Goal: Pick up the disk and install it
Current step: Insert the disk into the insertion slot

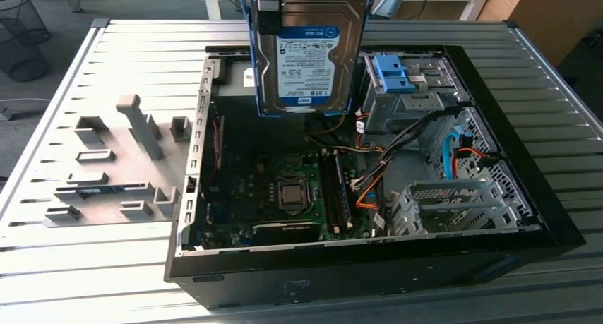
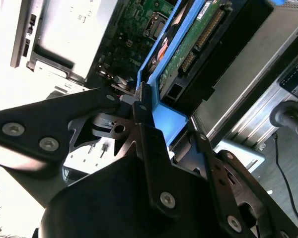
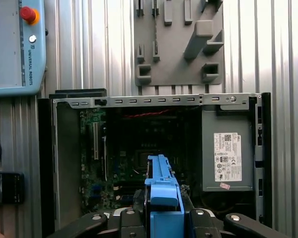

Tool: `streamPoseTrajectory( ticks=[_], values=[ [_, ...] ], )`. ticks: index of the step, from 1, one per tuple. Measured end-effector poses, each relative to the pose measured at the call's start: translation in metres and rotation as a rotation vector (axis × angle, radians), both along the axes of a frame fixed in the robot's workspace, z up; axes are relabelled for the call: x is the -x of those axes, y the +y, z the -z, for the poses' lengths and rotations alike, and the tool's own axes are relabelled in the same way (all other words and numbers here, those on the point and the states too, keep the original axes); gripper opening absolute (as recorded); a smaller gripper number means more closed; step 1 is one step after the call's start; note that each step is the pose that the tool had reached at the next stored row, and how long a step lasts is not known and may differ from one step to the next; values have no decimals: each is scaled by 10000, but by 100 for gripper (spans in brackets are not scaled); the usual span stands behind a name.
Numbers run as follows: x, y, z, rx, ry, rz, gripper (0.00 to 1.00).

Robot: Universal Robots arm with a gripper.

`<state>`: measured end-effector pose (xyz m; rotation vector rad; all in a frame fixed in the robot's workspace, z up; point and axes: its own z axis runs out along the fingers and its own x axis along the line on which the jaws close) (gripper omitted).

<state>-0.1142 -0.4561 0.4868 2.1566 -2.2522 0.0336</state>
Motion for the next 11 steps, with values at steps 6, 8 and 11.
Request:
streamPoseTrajectory(
  ticks=[6, 8, 11],
  values=[
    [0, -116, 1, 14, 1, 0, 37],
    [0, -183, 4, 12, -1, 0, 37],
    [0, -278, 8, 13, -1, 0, 37]
  ],
)
